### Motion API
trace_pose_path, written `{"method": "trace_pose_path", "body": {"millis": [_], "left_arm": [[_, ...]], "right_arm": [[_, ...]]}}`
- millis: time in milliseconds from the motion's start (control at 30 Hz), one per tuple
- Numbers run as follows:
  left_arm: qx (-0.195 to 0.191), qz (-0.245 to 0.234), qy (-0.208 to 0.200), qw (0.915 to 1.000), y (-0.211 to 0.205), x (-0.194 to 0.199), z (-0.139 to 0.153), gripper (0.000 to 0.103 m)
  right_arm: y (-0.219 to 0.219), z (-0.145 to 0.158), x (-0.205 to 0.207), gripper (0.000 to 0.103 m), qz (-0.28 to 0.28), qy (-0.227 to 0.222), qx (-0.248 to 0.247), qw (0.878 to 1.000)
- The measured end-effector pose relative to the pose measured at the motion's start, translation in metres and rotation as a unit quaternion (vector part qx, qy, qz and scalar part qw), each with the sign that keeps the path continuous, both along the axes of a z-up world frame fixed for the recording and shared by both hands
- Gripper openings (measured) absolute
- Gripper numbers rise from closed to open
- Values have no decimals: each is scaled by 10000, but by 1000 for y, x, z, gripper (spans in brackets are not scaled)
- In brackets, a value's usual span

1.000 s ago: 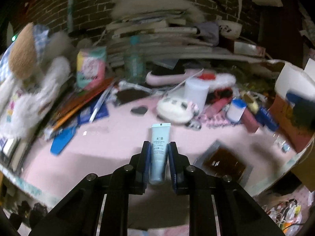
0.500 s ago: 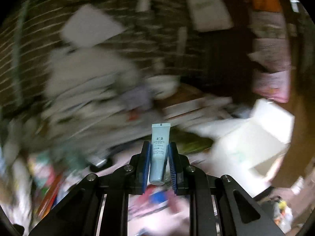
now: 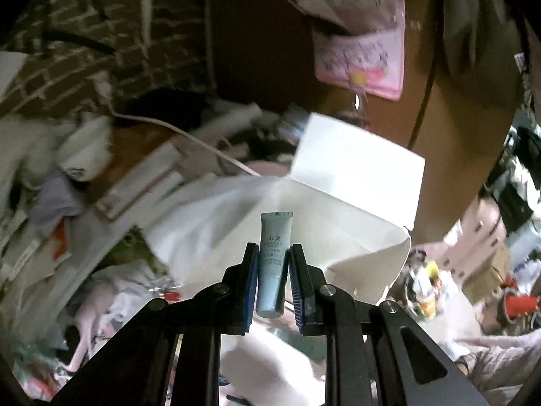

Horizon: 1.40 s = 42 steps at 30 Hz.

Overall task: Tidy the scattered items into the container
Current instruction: 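Carry the white tube into the white box and open the left gripper, then grasp the brown sauce packet with the right gripper and lift it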

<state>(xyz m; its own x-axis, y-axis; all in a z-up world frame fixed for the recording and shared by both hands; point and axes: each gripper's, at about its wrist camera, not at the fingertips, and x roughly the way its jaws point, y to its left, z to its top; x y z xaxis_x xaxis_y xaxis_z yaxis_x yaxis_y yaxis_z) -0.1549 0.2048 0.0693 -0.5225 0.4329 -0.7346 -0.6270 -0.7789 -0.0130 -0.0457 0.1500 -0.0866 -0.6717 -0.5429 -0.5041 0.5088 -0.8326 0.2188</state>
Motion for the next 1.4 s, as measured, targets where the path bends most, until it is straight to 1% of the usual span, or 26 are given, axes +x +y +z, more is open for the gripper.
{"method": "trace_pose_path", "body": {"millis": [100,167,267,367,433,467,500,533,567,600,700,733,767,800,833,900,1000,1067,1200,1300,1400], "left_arm": [[-247,-125,-309,9991,14,-8,-13,13],[-397,-195,-495,9978,20,-10,-22,13],[-671,-189,-599,9958,25,-12,-34,14],[-789,-194,-784,9936,25,-16,-45,14],[-833,-188,-818,9930,25,-17,-49,16],[-853,-188,-805,9929,24,-16,-50,24],[-853,-185,-778,9931,23,-15,-49,39],[-821,-179,-729,9938,21,-14,-47,47],[-759,-165,-673,9947,19,-12,-44,61],[-659,-148,-611,9958,16,-10,-40,69],[-370,-81,-401,9985,3,0,-25,77],[-310,-29,-278,9991,-2,3,-20,83],[-281,30,-158,9995,-8,7,-17,86],[-266,108,-30,9996,-15,12,-13,86],[-265,234,97,9993,-24,18,-10,87],[-270,583,379,9972,-43,29,-5,91],[-195,1160,790,9899,-77,47,-3,96],[-143,1572,933,9831,-101,58,-7,96],[6,2425,1183,9629,-150,82,-23,96],[208,2939,1159,9485,-183,98,-38,96],[213,3408,1128,9331,-210,111,-54,96]], "right_arm": [[11,0,-1,88,-171,3,-187,9997],[15,-2,-2,88,-249,-19,-212,9995],[20,-6,-4,88,-343,-62,-230,9991],[21,-7,-2,88,-359,-51,-246,9990],[22,-7,-3,88,-357,-63,-266,9990],[21,-7,-3,88,-365,-58,-255,9990],[22,-8,-3,88,-376,-54,-259,9989],[23,-8,-3,88,-378,-52,-265,9989],[24,-8,-3,88,-379,-48,-259,9989],[24,-8,-3,88,-382,-45,-252,9989],[25,-8,-2,88,-374,-37,-275,9989],[25,-8,-2,88,-366,-23,-271,9990],[25,-8,-2,88,-356,-11,-261,9990],[24,-8,-1,88,-316,-3,-250,9992],[23,-9,-1,88,-253,-1,-236,9994],[20,-9,2,88,-164,55,-187,9997],[15,-8,8,88,-46,250,-61,9997],[9,-7,13,88,71,393,8,9992],[-5,-7,18,88,393,511,90,9979],[-17,-9,22,88,661,576,163,9960],[-33,-10,27,88,925,735,293,9926]]}}
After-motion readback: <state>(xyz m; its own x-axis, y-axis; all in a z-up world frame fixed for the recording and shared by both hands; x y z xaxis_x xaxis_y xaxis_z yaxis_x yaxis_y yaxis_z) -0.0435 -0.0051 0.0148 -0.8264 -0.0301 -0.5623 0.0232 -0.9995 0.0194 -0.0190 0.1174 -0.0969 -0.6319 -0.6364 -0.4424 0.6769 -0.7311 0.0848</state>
